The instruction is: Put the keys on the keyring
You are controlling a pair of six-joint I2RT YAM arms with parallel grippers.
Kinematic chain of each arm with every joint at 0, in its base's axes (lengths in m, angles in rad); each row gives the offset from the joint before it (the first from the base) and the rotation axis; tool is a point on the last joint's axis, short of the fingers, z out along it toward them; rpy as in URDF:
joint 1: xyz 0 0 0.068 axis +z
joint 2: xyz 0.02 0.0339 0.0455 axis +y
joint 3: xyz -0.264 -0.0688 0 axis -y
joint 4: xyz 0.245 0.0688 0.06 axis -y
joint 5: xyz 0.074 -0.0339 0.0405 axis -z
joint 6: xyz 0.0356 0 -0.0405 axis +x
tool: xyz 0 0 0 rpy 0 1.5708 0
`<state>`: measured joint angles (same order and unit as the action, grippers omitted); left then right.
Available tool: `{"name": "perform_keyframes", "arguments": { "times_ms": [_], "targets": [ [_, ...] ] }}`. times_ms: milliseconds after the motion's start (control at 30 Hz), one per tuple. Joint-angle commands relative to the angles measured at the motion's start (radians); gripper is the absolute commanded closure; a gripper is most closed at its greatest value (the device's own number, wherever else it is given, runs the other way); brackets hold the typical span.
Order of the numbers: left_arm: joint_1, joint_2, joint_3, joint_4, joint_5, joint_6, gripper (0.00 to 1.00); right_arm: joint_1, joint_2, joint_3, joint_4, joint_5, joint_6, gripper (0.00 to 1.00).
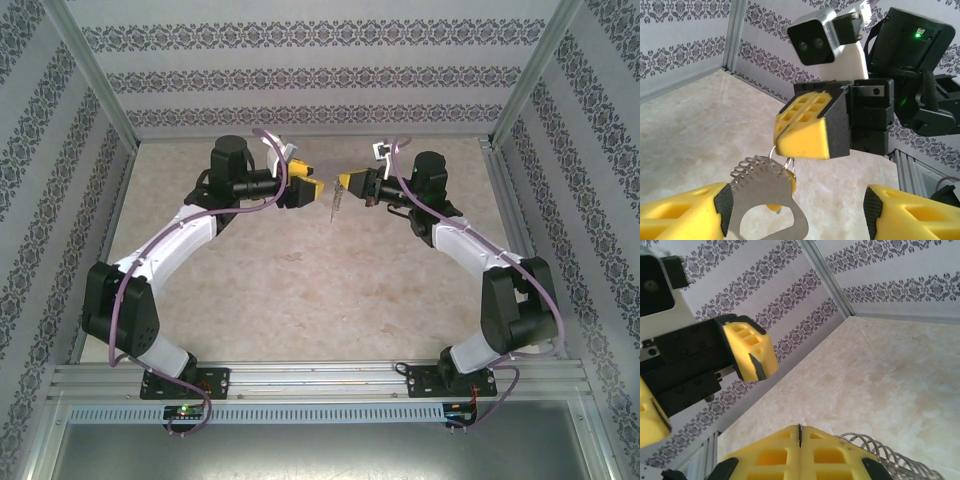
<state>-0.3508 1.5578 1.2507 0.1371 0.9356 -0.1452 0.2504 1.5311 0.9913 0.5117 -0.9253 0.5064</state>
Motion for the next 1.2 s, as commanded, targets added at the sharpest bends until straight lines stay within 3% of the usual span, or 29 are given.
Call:
{"name": "perform_keyframes", "arguments": {
  "times_ms": [0,300,633,1167],
  "targets": [
    [0.017,0.028,0.074,-0.034,0.086,-0.01,0.29,-0.01,-0.046,0.077,-0.092,-0.033,-0.126,1.0],
    [0.041,0.123,0.256,-0.203,0.199,0.071,0.28,-0.013,-0.041,0.155,-0.184,-0.052,-0.207,1.0],
    [0.055,0.17,0.31,-0.219,0.289,0.059,0.38,-0.013,-0.102,0.176,-0.31,-0.06,-0.288,1.0],
    [0.053,0.243,0.295,0.063,0.381,-0.172,0.44,0.027,-0.087,0.263,-0.419,-0.053,-0.347,1.0]
  ]
}}
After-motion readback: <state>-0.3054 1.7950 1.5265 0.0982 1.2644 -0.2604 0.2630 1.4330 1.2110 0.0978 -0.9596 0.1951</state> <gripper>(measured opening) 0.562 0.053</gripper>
